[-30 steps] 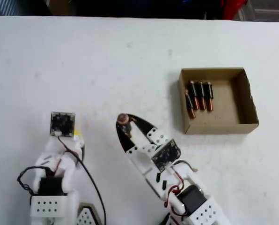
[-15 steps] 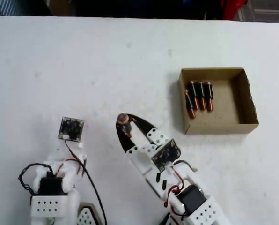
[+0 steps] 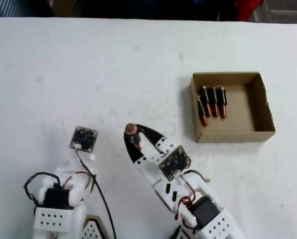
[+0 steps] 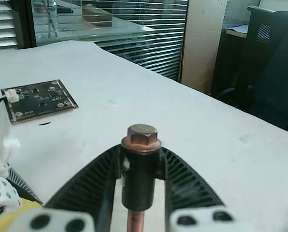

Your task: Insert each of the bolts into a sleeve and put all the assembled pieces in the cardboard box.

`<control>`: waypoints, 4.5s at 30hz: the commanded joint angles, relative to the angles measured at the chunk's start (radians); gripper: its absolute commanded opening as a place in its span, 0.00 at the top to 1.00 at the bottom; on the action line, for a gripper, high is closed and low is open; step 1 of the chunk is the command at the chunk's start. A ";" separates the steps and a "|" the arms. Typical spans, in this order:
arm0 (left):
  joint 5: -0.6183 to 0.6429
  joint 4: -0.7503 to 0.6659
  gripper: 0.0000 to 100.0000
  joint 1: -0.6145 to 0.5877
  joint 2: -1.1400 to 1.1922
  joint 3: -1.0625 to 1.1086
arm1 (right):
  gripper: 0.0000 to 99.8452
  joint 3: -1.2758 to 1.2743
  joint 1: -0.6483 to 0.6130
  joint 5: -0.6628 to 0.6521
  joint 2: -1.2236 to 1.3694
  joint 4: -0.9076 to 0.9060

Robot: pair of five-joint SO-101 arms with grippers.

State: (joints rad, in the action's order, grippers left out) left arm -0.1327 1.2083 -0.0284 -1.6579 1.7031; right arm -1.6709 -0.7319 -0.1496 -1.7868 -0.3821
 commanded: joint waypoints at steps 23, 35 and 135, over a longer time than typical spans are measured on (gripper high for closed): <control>-0.008 0.009 0.98 0.036 0.005 -0.035 | 0.98 0.526 0.440 0.000 0.015 -0.484; -0.006 0.009 0.98 0.036 0.005 -0.035 | 0.98 0.890 0.596 0.002 0.661 -0.478; 0.124 0.006 0.98 -0.036 0.005 -0.034 | 0.96 1.906 0.782 -0.132 1.584 -0.895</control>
State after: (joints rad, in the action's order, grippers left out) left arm -0.0176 1.2098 -0.0529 -1.6579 1.7031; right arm 0.1933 0.0783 -0.2723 -0.0867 -1.2275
